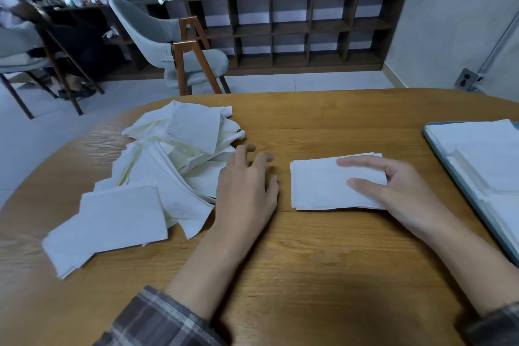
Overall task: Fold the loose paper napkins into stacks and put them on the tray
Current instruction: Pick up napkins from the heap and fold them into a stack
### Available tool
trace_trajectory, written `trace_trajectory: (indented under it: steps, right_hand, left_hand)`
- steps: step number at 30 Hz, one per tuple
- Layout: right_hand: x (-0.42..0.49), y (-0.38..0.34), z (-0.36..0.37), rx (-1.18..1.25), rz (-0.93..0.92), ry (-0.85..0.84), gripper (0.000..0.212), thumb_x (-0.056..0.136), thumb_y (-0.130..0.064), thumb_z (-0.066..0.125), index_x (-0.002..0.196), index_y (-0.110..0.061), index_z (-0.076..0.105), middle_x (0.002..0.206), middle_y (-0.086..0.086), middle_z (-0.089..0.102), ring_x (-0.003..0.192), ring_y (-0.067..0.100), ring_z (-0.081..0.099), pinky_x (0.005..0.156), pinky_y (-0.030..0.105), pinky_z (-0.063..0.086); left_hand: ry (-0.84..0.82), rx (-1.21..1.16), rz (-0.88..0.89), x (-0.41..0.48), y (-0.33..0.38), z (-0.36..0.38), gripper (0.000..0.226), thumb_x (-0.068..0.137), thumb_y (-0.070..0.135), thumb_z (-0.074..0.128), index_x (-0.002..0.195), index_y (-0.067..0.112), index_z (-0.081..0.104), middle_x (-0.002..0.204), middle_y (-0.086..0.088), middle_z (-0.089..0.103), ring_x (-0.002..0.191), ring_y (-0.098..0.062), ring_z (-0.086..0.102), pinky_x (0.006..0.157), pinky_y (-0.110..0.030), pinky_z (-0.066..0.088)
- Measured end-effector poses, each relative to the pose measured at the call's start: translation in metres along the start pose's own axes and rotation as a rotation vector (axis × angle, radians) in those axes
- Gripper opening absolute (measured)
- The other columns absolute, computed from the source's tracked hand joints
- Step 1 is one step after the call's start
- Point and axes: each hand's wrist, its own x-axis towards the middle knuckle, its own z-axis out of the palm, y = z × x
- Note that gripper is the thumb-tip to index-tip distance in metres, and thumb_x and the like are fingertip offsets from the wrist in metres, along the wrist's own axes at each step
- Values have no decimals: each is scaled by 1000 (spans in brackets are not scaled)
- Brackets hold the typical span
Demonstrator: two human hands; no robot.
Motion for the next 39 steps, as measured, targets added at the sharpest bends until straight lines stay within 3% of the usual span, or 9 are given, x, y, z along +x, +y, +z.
trace_trajectory:
  steps: [3,9,15,20,25,29,32,35,39]
  right_hand:
    - [0,-2,1,-22,6,-12,32,95,-10,75,110,-37,81,117,-32,73,117,-16,58,92,-1,35]
    - [1,1,-1,-48,19,9,32,95,-11,75,109,-38,81,113,-36,72,113,-20,57,86,-5,34]
    - [5,7,-5,13,91,209,31,96,-10,72,108,-37,80,115,-32,65,94,-38,47,76,-10,29]
    - [8,9,-5,18,74,316,35,96,-5,66,110,-34,79,119,-24,69,109,-13,57,80,-3,33]
    - [8,11,-7,-25,43,350,38,96,-5,64,113,-35,78,126,-21,68,124,-4,53,87,1,32]
    - [9,13,-7,-17,24,354,39,96,-5,64,114,-36,78,128,-21,69,128,-1,55,93,7,35]
    - [8,12,-8,-1,13,353,40,96,-4,64,113,-37,78,129,-21,69,128,-2,55,92,6,35]
    - [8,11,-6,4,3,342,40,96,-4,63,113,-37,78,129,-21,69,125,-6,55,90,2,34]
    - [8,11,-6,-6,-9,339,40,96,-4,64,112,-37,78,126,-24,69,118,-16,54,87,-2,34]
  left_hand:
    - [-92,118,-113,-1,-2,3,40,100,36,61,136,20,60,153,-11,42,139,-30,46,110,-50,42]
    - [-132,43,-60,-3,2,7,35,103,33,56,133,15,59,143,-8,47,123,-28,55,97,-47,51]
    - [-178,-201,130,-8,14,8,31,98,20,65,129,18,64,130,2,49,100,-13,57,81,-18,39]
    - [-269,-399,220,-11,20,10,39,91,16,70,129,25,66,127,9,54,113,-8,59,99,-35,52]
    - [-422,-611,290,-16,33,7,44,89,8,72,128,27,70,130,14,60,128,-7,57,111,-30,47]
    - [-345,-515,258,-10,25,3,42,86,4,69,122,26,71,131,17,61,127,0,56,106,-15,39]
    - [-299,-301,207,-5,12,4,34,86,16,69,117,27,69,134,17,57,124,-1,52,99,-13,35]
    - [-313,-175,175,-5,10,5,26,88,40,70,113,33,67,133,20,57,124,-6,53,104,-33,40]
    - [-326,-83,261,-8,17,0,47,84,74,65,118,43,69,127,25,56,120,-1,46,97,-34,34]
